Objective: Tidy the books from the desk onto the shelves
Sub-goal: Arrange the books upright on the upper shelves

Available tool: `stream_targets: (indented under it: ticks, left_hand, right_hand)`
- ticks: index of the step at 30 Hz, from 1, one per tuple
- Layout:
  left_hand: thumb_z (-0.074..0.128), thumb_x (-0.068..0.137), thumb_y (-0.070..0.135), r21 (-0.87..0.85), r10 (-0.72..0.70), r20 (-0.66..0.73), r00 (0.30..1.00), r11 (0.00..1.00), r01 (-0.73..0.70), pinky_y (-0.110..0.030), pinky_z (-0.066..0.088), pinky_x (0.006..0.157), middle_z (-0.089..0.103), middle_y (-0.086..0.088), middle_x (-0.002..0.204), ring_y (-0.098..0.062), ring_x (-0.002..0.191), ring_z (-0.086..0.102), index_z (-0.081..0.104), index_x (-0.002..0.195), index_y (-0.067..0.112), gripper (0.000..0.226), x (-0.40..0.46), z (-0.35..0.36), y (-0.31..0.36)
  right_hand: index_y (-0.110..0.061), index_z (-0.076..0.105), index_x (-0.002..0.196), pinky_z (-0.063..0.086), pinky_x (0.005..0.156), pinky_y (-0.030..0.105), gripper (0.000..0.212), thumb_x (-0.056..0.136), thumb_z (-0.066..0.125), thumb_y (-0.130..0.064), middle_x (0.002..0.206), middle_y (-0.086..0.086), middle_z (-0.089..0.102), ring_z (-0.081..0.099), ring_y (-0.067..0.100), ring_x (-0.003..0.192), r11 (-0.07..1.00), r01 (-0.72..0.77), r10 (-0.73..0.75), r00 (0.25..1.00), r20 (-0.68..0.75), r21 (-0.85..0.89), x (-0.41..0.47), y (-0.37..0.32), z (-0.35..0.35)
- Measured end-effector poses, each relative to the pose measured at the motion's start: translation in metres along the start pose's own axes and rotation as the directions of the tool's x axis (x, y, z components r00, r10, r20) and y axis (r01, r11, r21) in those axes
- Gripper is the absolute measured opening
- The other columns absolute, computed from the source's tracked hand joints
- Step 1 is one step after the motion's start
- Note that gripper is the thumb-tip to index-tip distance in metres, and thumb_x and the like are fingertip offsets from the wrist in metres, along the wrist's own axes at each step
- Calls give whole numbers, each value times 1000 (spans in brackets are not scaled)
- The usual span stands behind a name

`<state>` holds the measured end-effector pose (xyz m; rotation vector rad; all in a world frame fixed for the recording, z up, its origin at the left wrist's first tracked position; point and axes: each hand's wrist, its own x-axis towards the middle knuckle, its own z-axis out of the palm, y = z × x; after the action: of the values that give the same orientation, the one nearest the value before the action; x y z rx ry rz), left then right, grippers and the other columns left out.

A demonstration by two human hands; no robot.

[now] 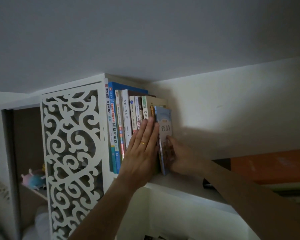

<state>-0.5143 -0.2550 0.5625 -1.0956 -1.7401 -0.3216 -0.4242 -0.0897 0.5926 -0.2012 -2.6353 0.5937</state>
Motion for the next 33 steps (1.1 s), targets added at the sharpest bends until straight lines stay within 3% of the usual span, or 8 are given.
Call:
stream_targets:
  ticks: [6,9,12,15,22,26,29,33]
  left_hand:
    - [19,111,47,-147,-70,-80,994,987,57,-59,19,125,11,-27,167,-38,157,8,21,156,-9,72,3,-22,35]
    - [35,108,49,-226,-39,-159,987,974,2,-51,33,120,38,-23,159,-35,149,34,40,152,-1,67,7,-38,80]
    - [43,94,72,-415,25,43,999,910,-5,-38,50,92,57,-2,139,-23,120,58,44,148,24,72,21,-60,124]
    - [45,78,91,-421,132,217,967,907,-29,-37,54,90,54,9,139,-16,118,59,35,149,38,89,44,-62,161]
    - [34,70,102,-264,307,272,912,935,-236,-32,56,78,72,11,109,-14,88,68,49,137,37,94,70,-40,177]
    - [29,75,99,-320,381,258,888,901,-293,-36,57,79,72,9,108,-14,87,66,49,134,36,89,72,-42,170]
    - [37,91,78,-228,469,208,858,876,-424,-33,54,68,72,-1,98,-22,75,66,39,143,27,74,71,-44,170]
    - [43,98,57,-146,313,168,935,946,-291,-32,43,60,71,-8,96,-30,72,66,29,146,19,63,64,-47,172]
  right_hand:
    - [-23,17,153,46,106,43,85,86,69,-29,145,7,47,52,29,127,979,11,2,998,66,-203,-26,-16,-18]
    - [-19,35,147,51,95,40,67,89,67,-24,134,12,55,56,31,119,905,19,-26,1000,-9,-426,-65,-17,-64]
    - [-28,42,146,46,94,37,63,88,67,-26,139,4,54,52,26,124,816,-91,49,995,-89,-570,-111,-9,-135]
    - [-30,47,144,45,99,38,61,89,69,-46,143,2,53,51,25,126,696,-262,231,963,-136,-668,-163,6,-199]
    - [-48,33,147,38,96,29,91,69,71,-76,147,-11,45,43,7,108,601,-324,526,849,56,-730,-245,45,-242]
    - [-51,30,147,46,96,36,80,79,72,-60,143,-9,50,49,11,110,624,-259,418,908,36,-737,-247,52,-230]
    - [-49,9,154,48,85,36,93,82,65,-64,137,-1,52,56,23,116,494,-241,280,954,-110,-835,-239,48,-212]
    - [-32,59,125,53,77,40,47,84,67,-54,113,2,63,58,27,102,485,-316,-63,917,-393,-816,-213,39,-194]
